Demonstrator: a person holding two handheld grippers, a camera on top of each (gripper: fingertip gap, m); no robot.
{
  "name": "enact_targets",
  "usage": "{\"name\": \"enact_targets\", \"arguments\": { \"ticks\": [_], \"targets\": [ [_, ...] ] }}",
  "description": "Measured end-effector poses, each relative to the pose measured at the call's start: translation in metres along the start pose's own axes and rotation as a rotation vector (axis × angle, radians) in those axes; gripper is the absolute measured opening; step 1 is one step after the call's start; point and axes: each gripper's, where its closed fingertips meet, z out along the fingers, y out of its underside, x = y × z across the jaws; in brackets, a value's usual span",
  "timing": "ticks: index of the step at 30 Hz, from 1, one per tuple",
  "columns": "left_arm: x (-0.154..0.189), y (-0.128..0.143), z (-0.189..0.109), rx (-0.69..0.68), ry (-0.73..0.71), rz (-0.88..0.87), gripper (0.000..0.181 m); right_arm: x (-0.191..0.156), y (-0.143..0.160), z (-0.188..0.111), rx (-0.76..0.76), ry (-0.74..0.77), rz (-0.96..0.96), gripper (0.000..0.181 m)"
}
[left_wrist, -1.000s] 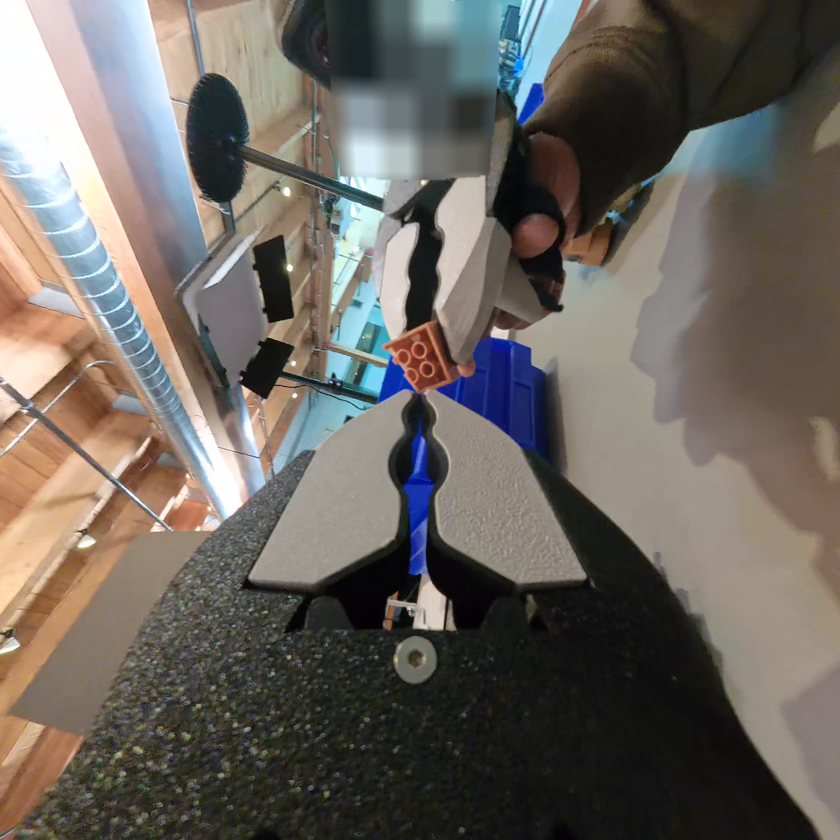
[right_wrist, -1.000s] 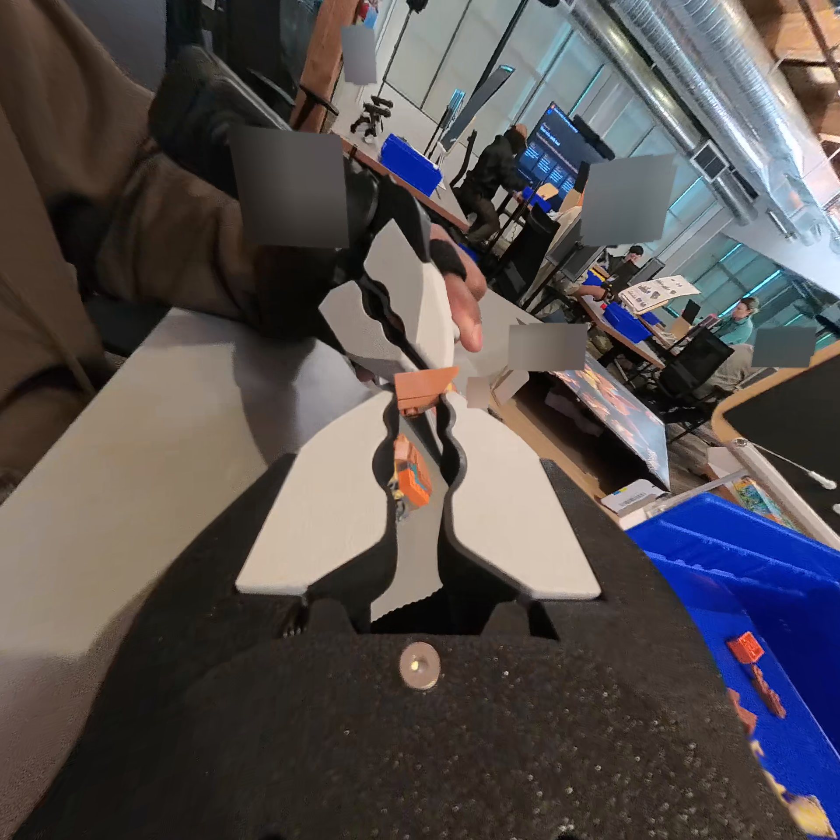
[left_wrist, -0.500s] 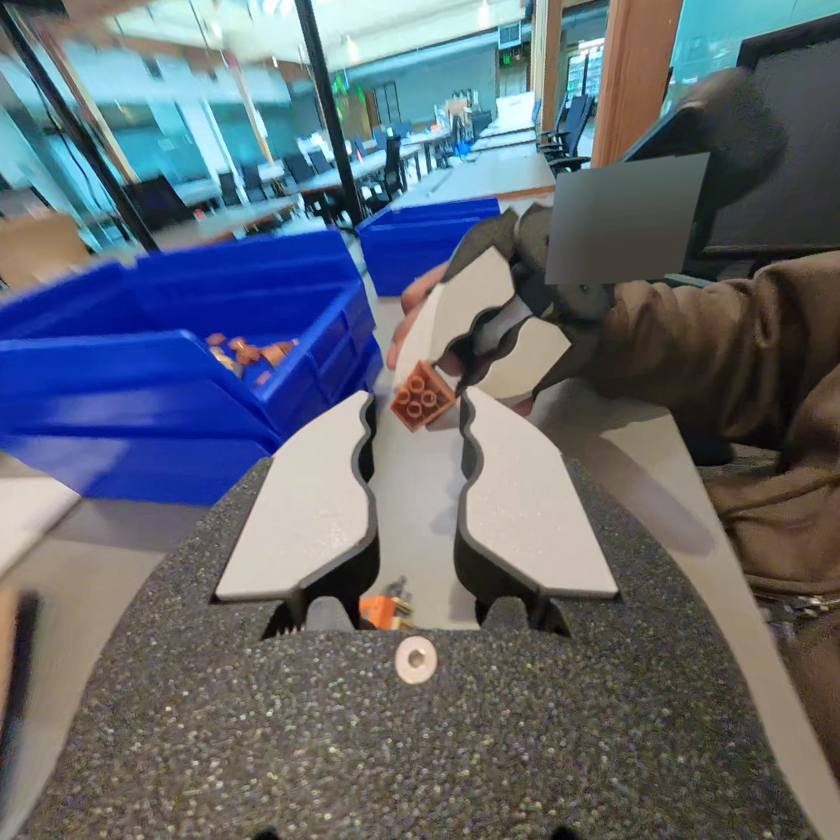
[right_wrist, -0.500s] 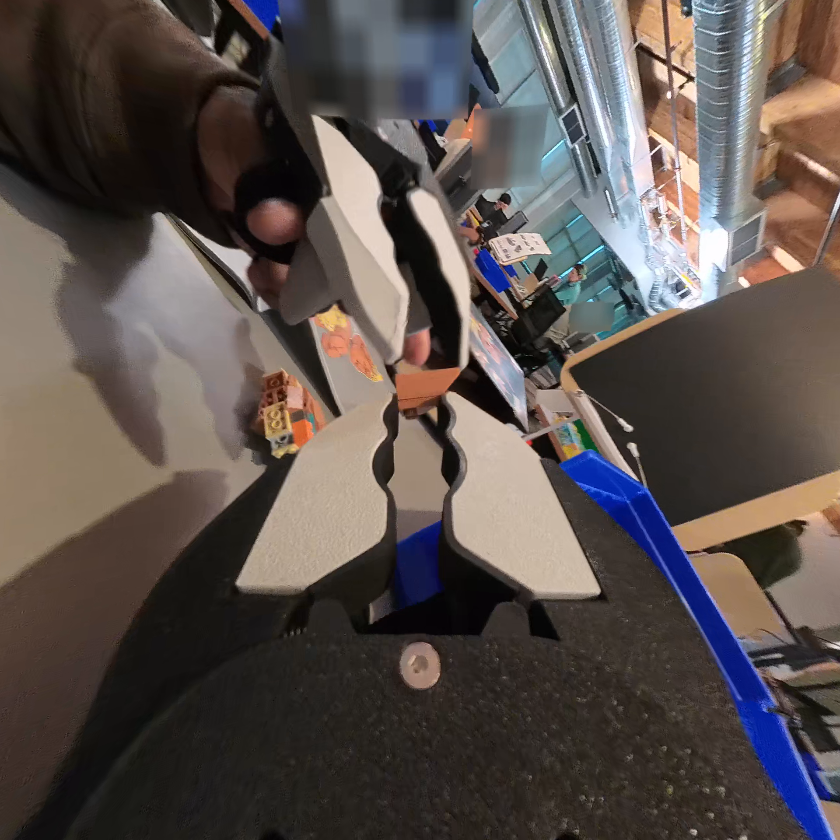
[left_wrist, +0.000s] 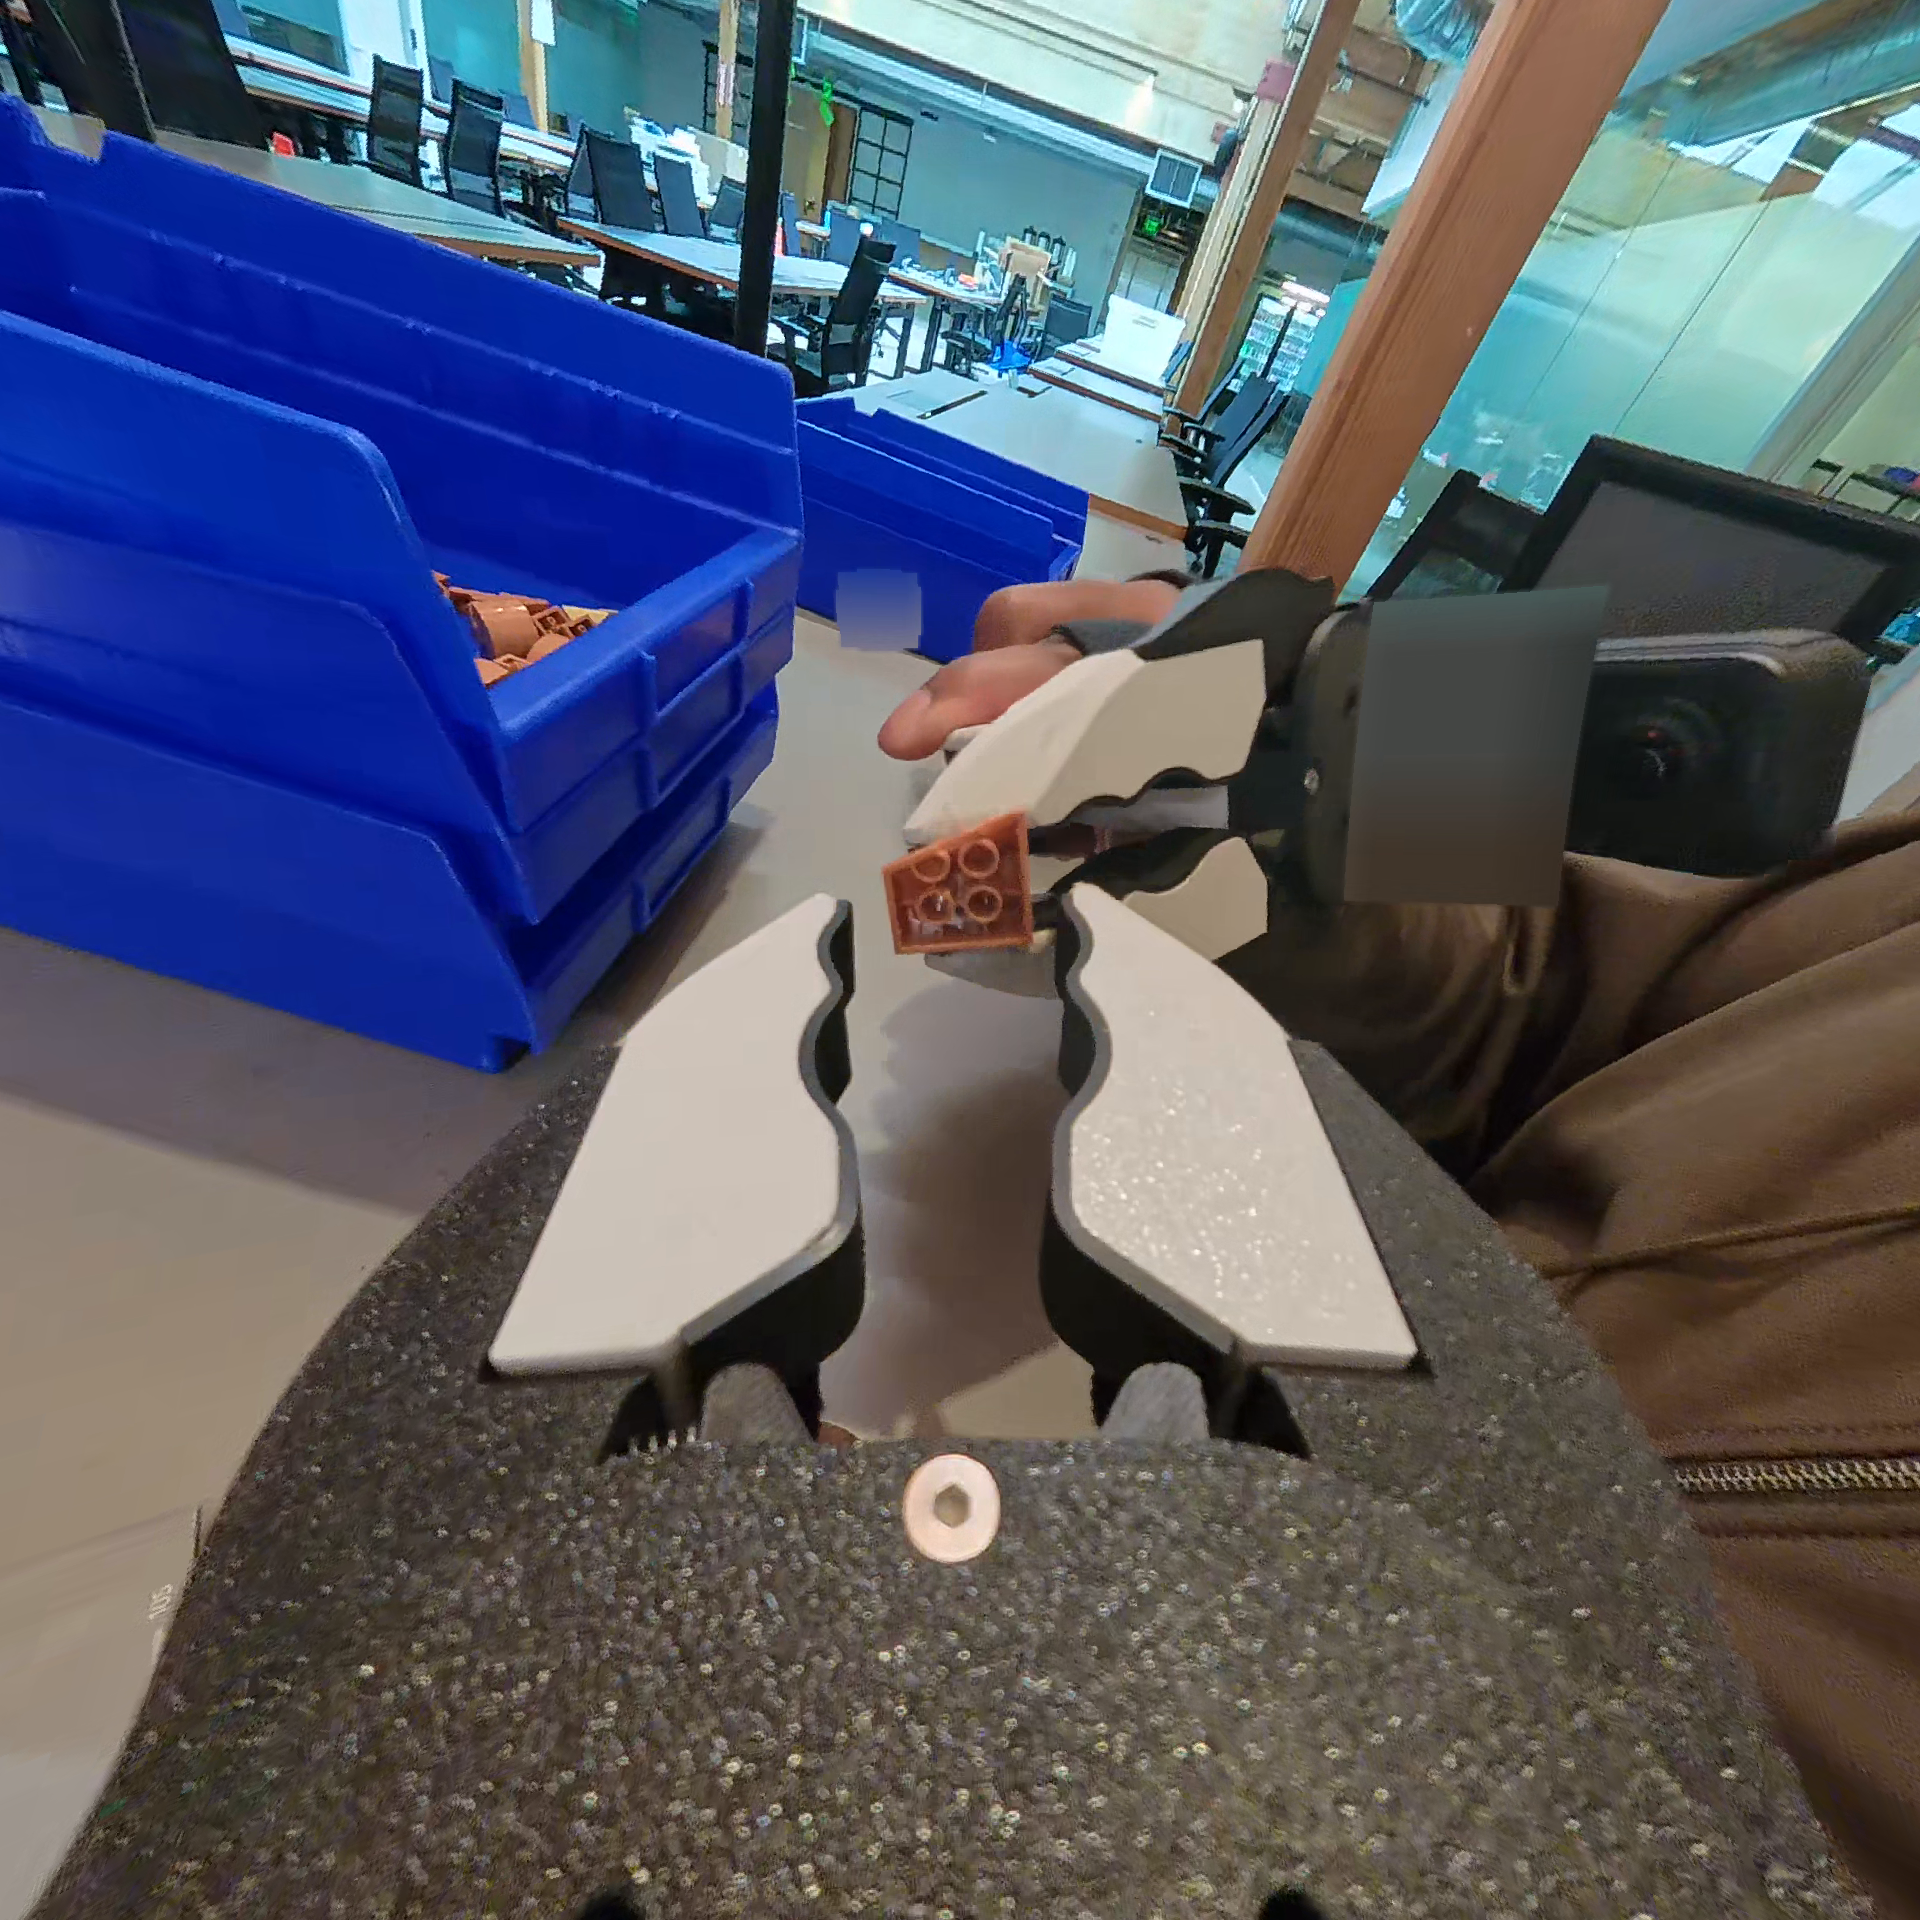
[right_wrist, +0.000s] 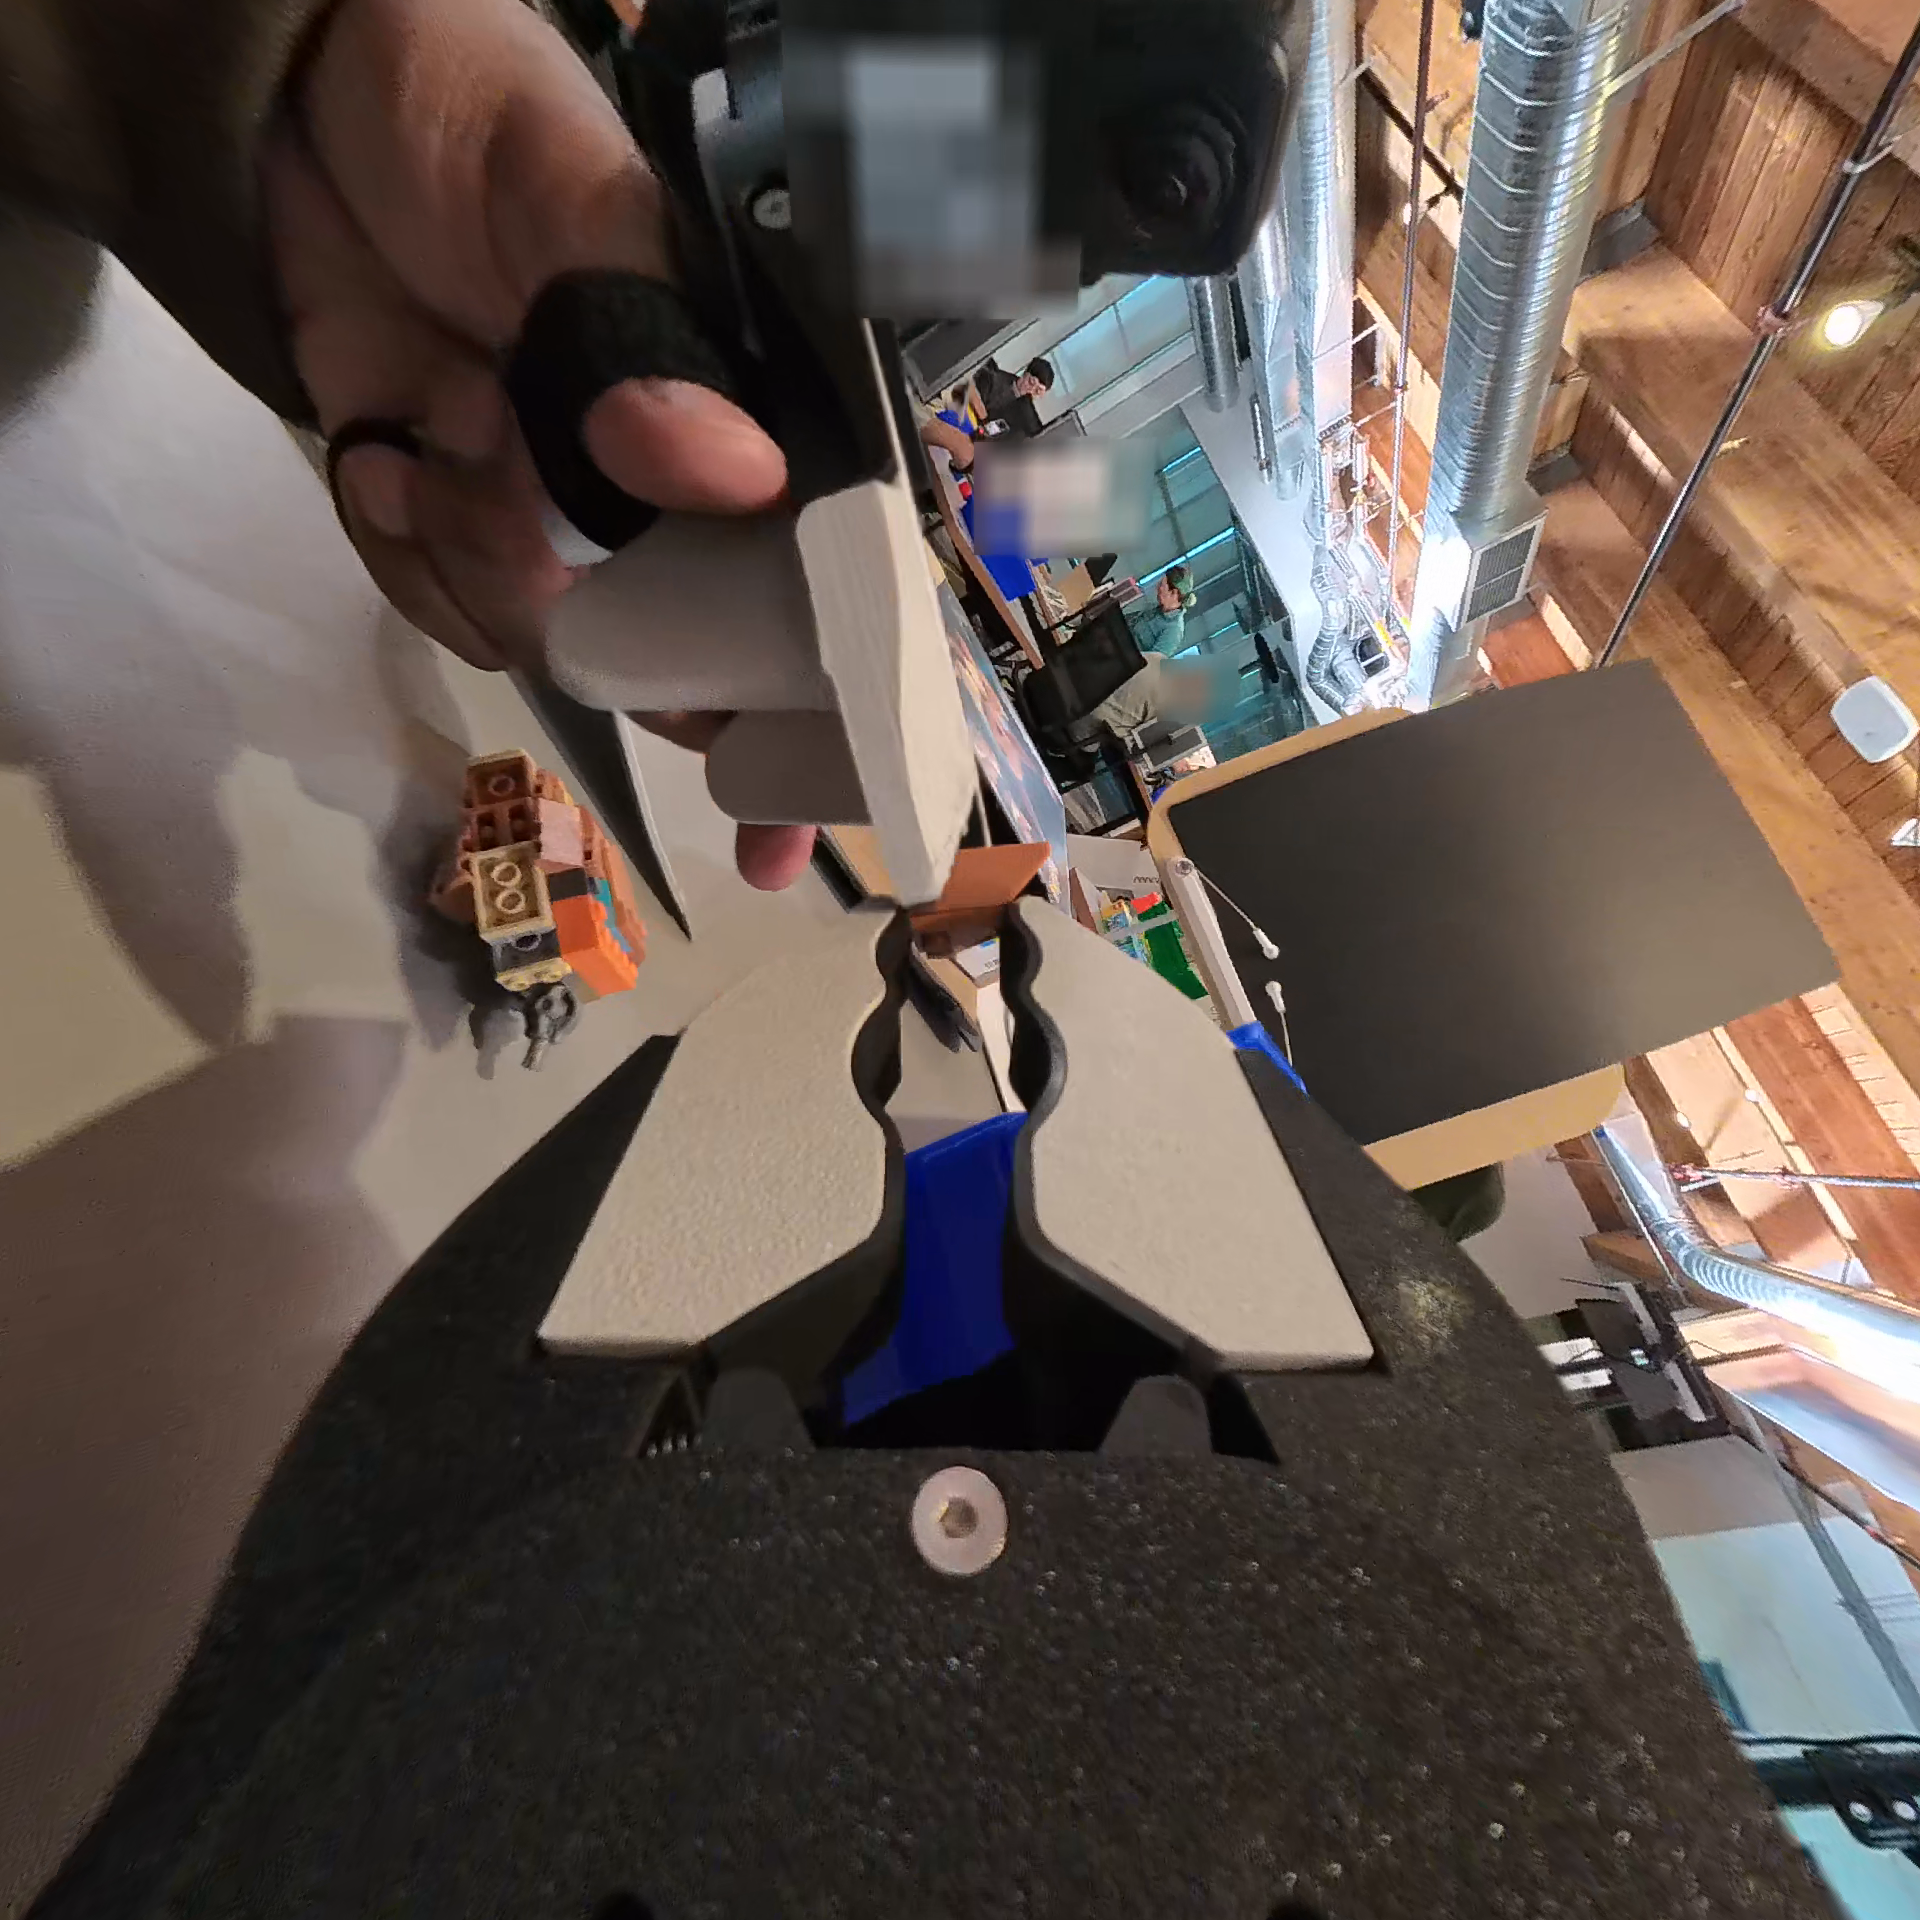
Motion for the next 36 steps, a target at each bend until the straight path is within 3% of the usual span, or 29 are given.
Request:
{"name": "enact_targets", "arguments": {
  "ticks": [4,16,23,30,36],
  "targets": [
    [0.001,0.002,0.001,0.002,0.010,-0.004,0.027,-0.005,-0.003,0.003,-0.002,0.006,-0.021,0.016],
    [0.007,0.022,-0.002,-0.154,0.068,0.096,0.026,-0.025,-0.004,-0.003,0.016,-0.102,-0.130,0.017],
    [0.013,0.023,-0.004,-0.165,0.110,0.091,0.026,-0.028,-0.007,-0.006,0.055,-0.141,-0.113,0.015],
    [-0.007,0.013,-0.004,-0.105,-0.036,0.117,0.026,-0.017,0.003,0.006,-0.040,0.007,-0.173,0.013],
    [-0.004,0.009,0.000,-0.088,-0.098,0.188,0.026,-0.012,0.004,0.007,-0.087,0.070,-0.215,0.026]
  ]
}}
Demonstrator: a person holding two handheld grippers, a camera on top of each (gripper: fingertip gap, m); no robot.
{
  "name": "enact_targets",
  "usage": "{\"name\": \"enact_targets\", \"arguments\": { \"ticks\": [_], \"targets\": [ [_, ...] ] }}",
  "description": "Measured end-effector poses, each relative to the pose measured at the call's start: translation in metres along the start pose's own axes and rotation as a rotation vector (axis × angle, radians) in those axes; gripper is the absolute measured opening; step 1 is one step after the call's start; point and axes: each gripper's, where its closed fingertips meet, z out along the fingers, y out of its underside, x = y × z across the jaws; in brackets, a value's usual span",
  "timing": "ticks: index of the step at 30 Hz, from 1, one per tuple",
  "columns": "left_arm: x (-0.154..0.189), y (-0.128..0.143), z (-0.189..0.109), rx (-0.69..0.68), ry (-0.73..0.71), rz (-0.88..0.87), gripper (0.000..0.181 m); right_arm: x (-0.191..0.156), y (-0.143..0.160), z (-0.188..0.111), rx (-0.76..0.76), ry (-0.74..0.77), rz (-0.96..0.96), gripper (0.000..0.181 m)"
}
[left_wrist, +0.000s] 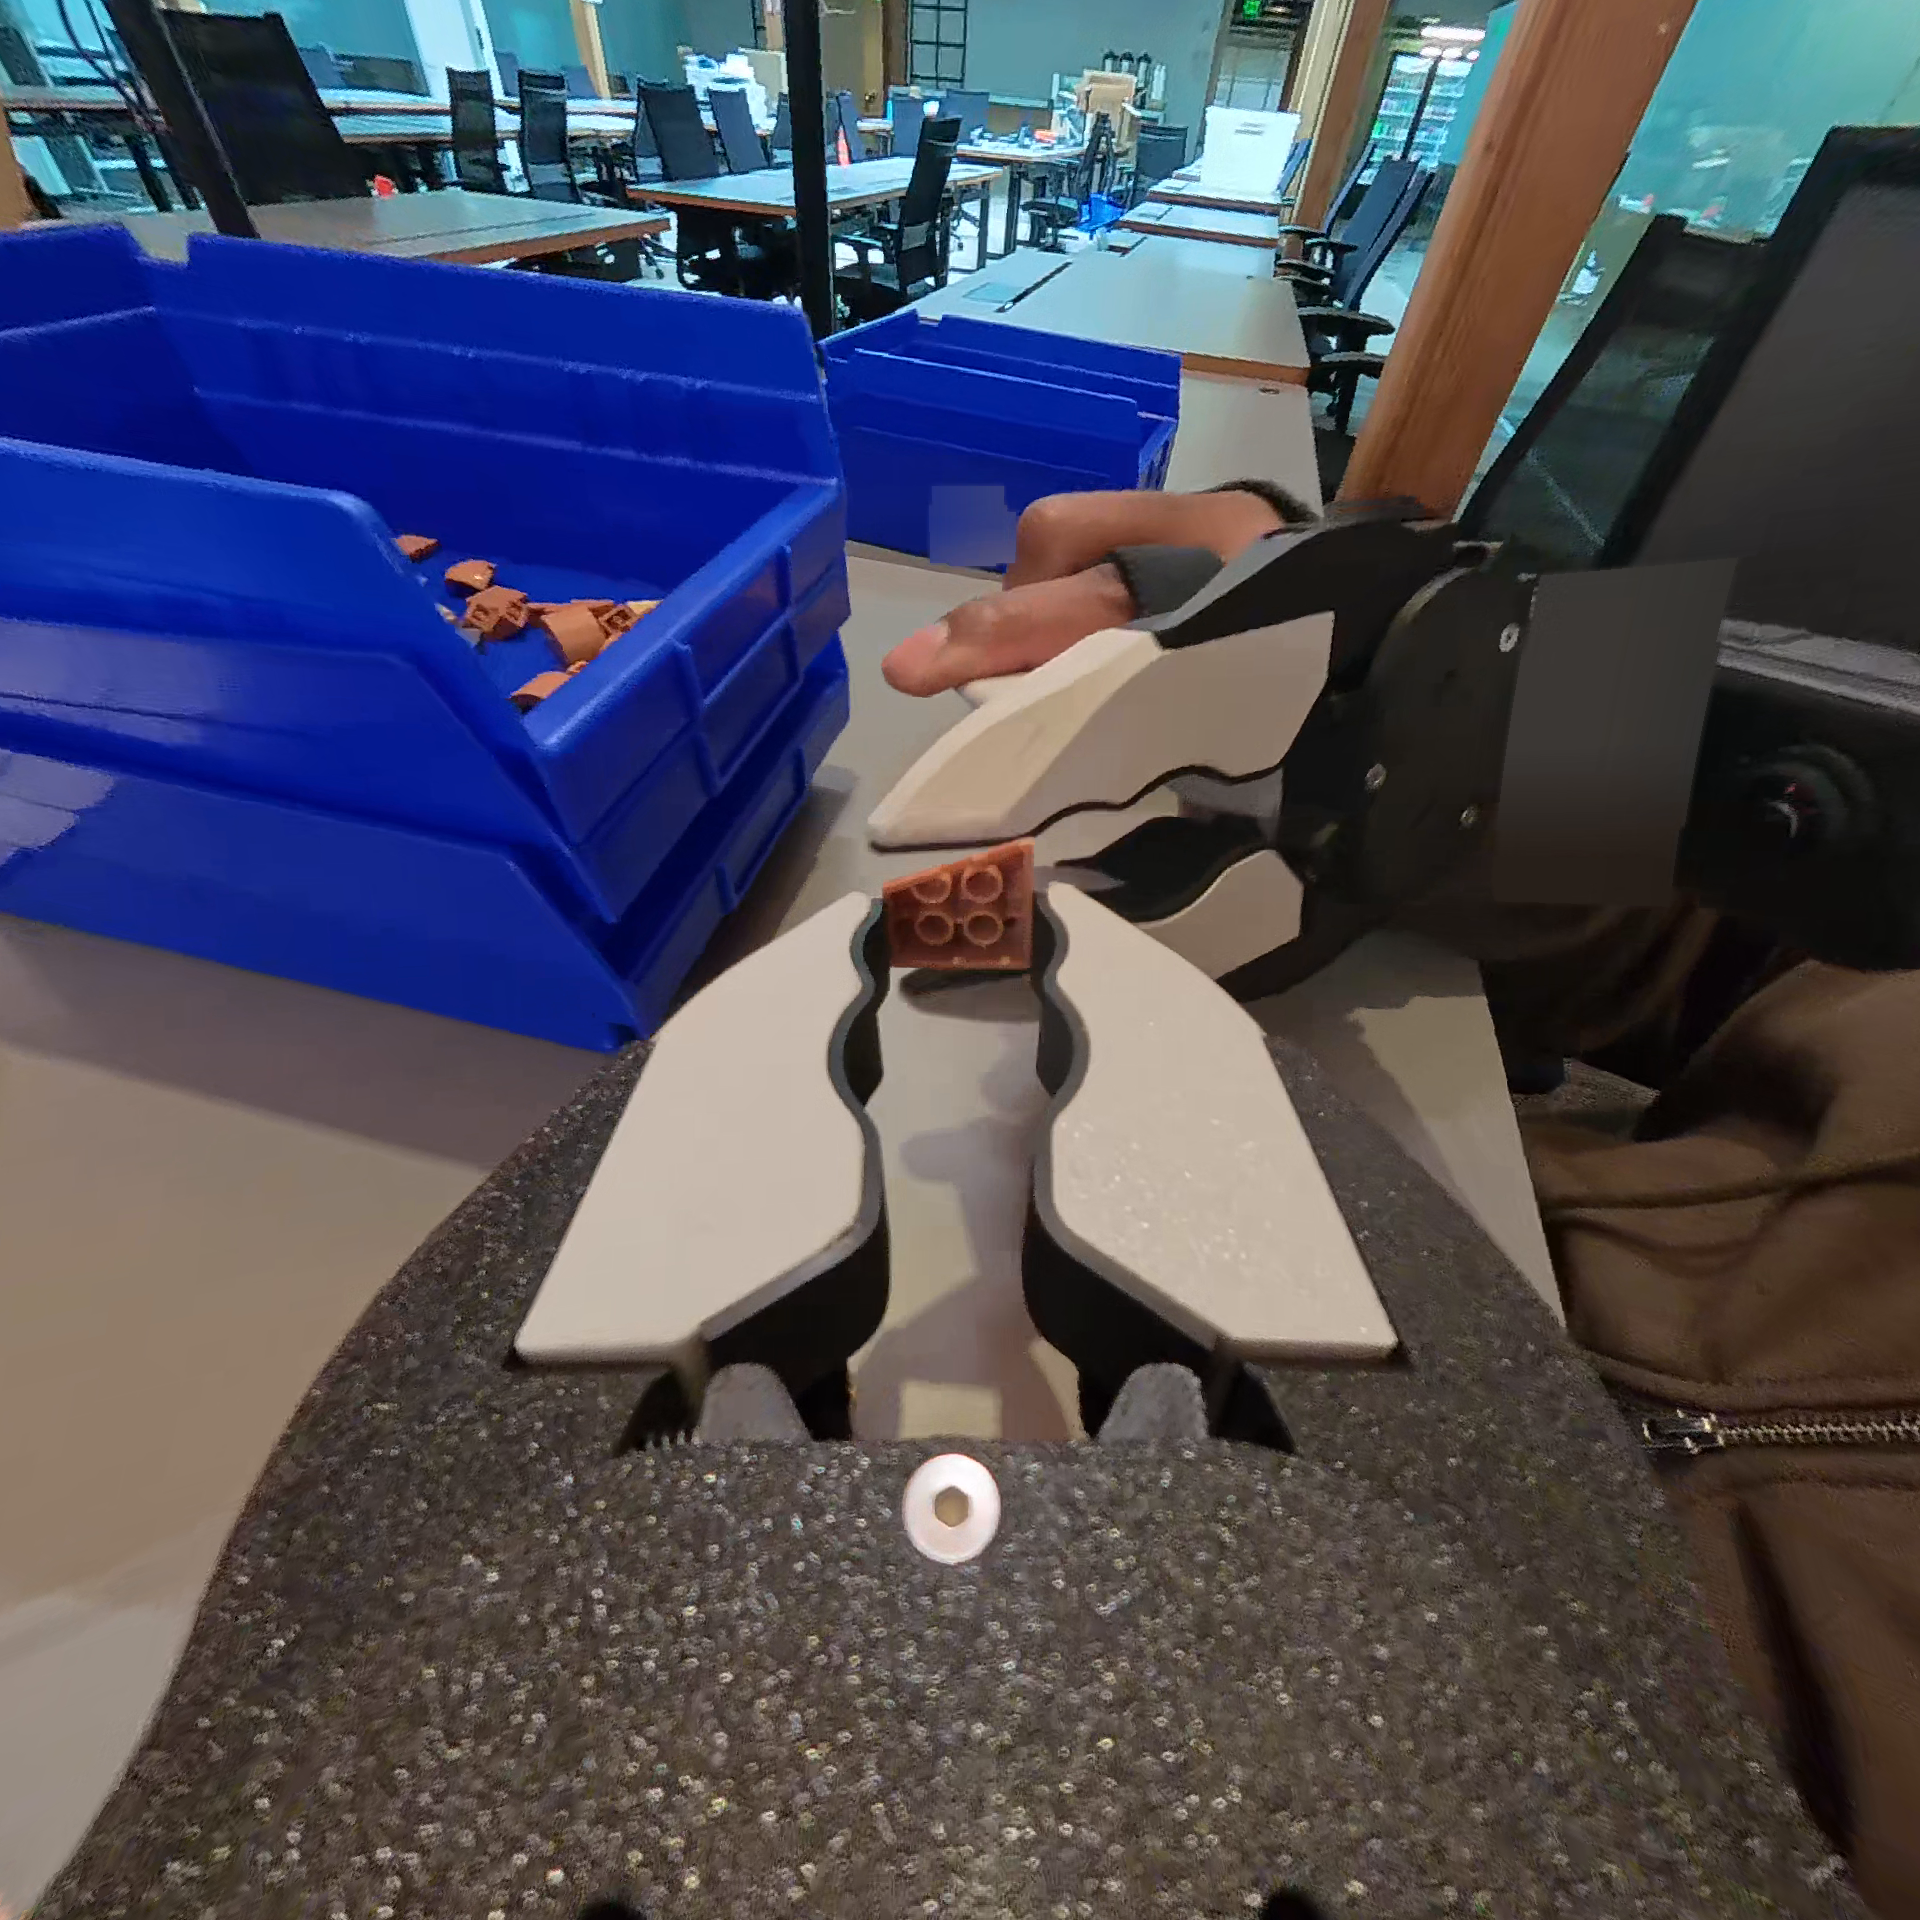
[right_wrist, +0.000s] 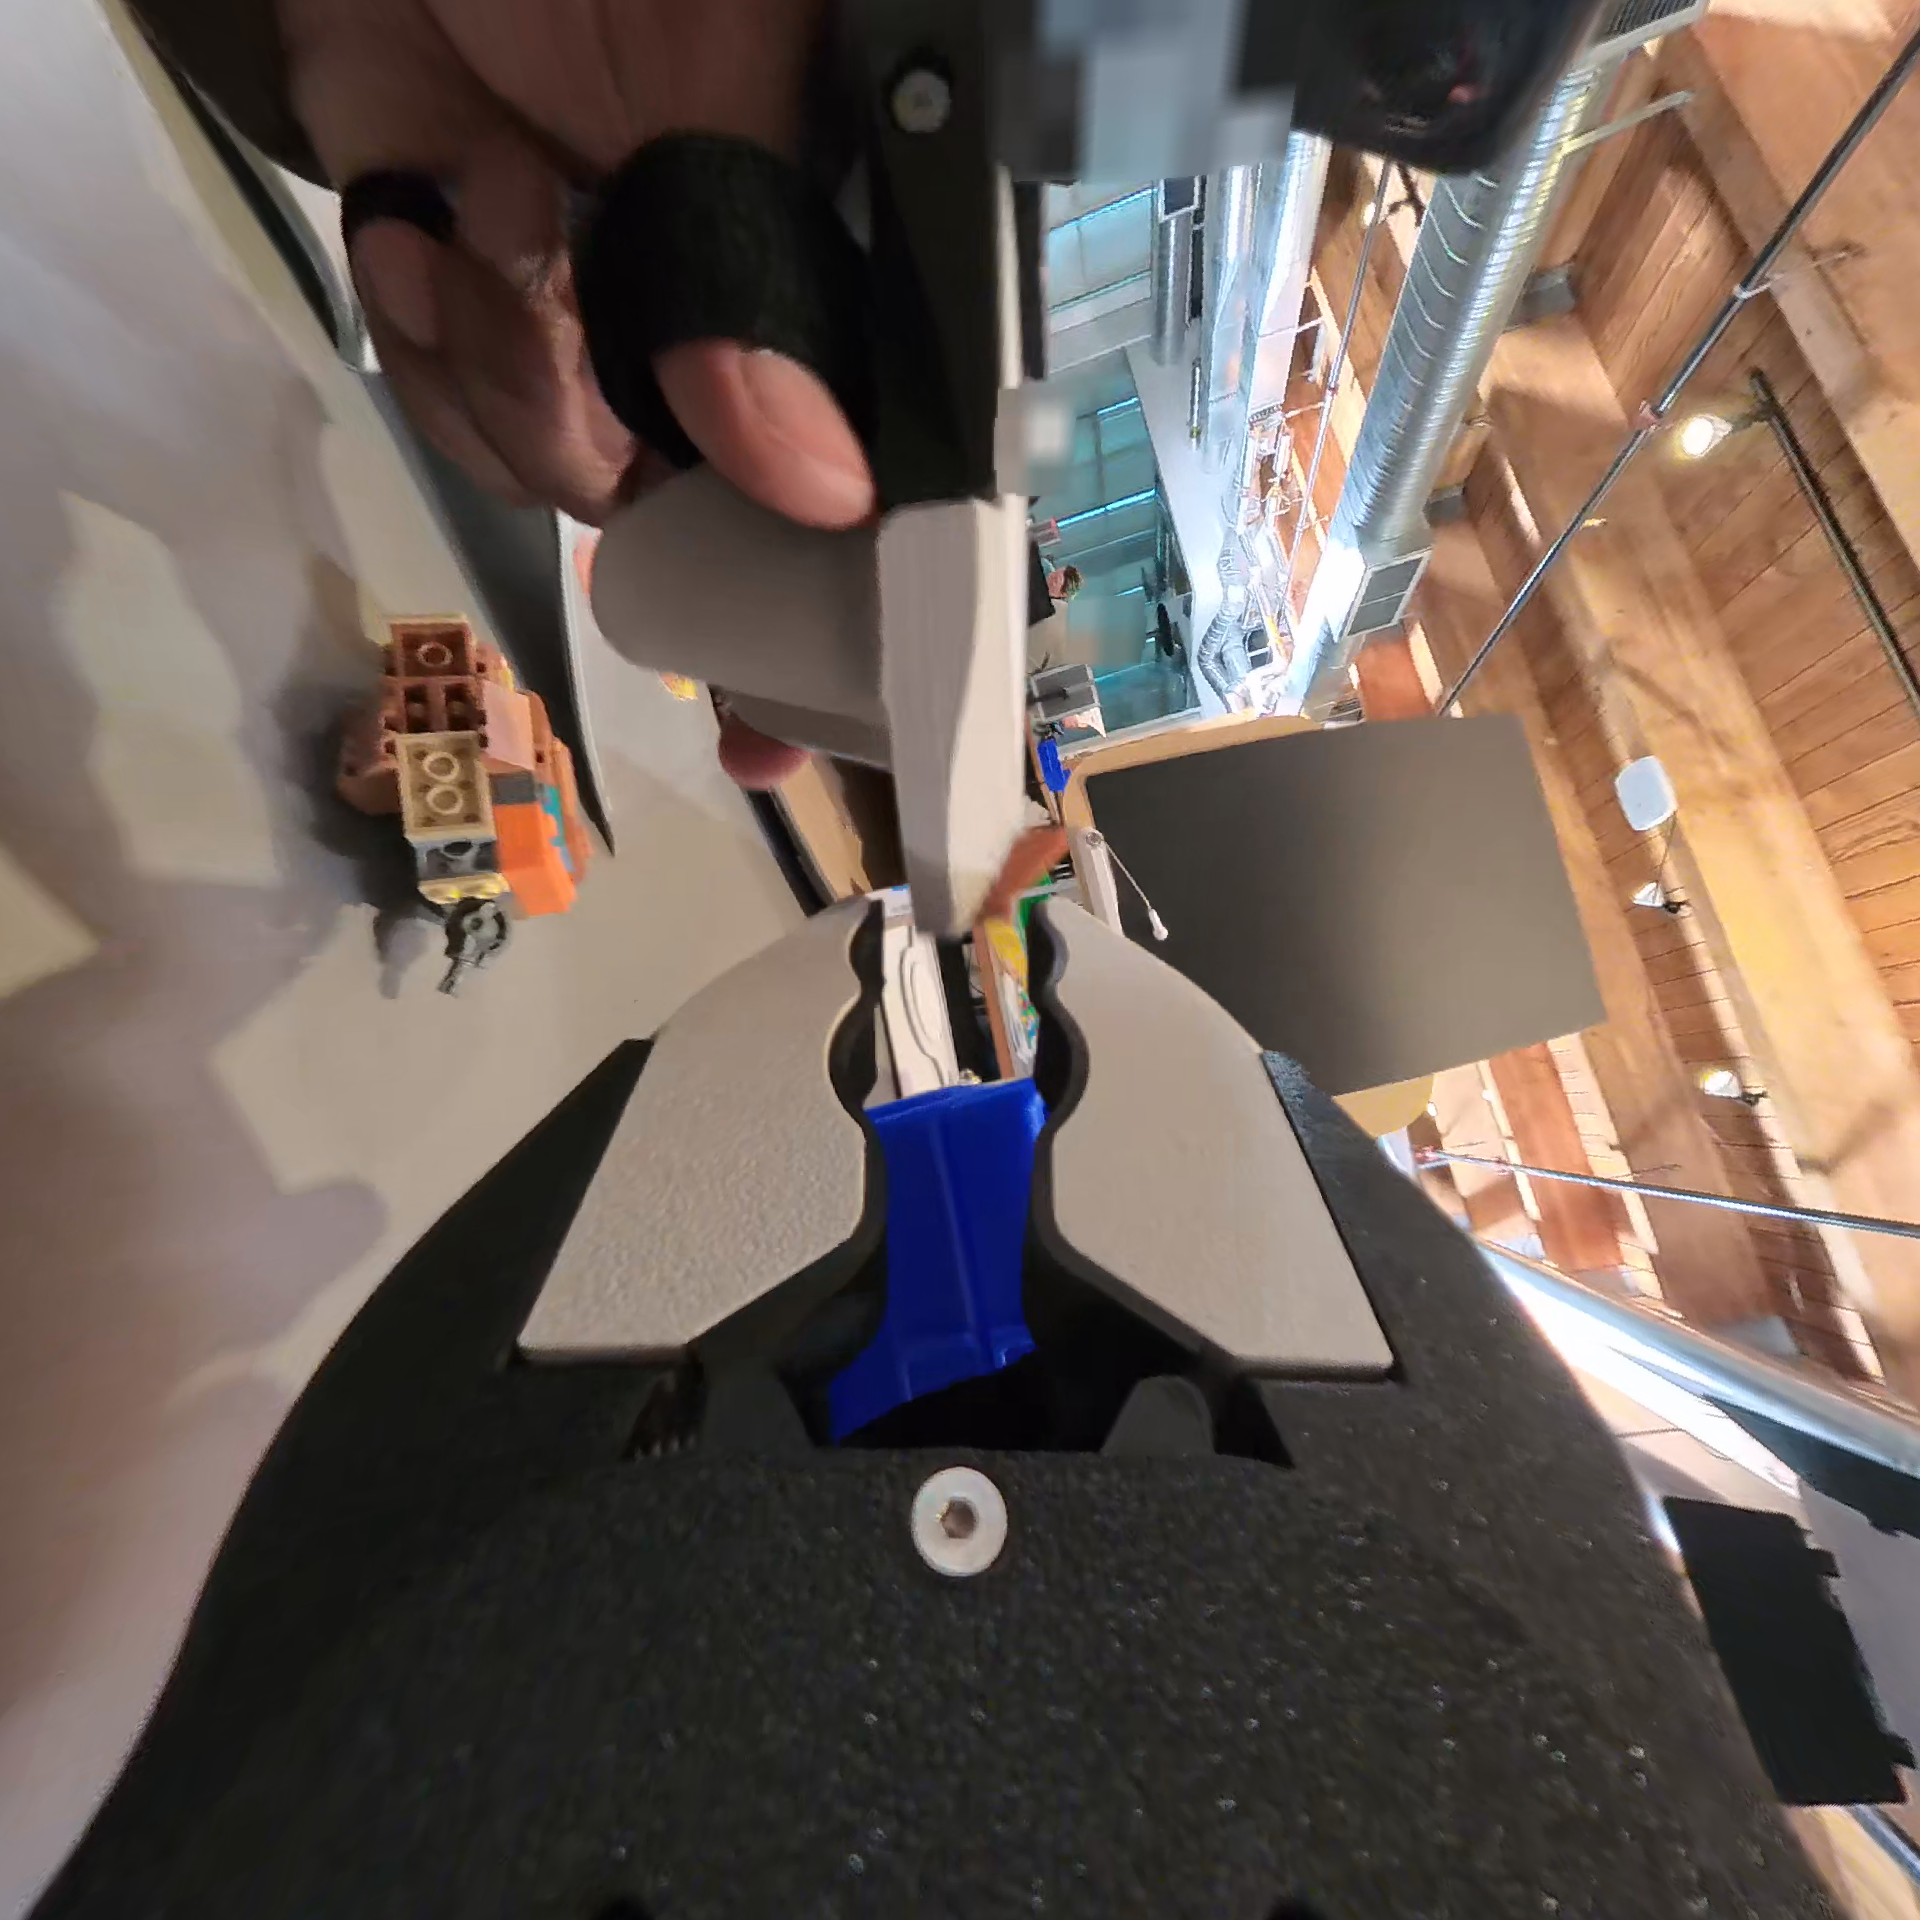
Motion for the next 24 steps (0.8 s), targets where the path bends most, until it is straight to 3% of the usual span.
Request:
{"name": "enact_targets", "arguments": {
  "ticks": [7,13,24],
  "targets": [
    [0.004,0.003,0.003,-0.033,-0.021,0.053,0.026,0.001,-0.004,0.003,-0.023,0.039,-0.028,0.022],
    [0.007,0.021,0.001,-0.174,0.014,0.090,0.026,-0.016,-0.003,0.001,-0.029,-0.037,-0.158,0.020],
    [0.014,0.028,0.001,-0.233,0.073,0.083,0.026,-0.020,-0.006,-0.007,-0.001,-0.146,-0.111,0.019]
  ]
}}
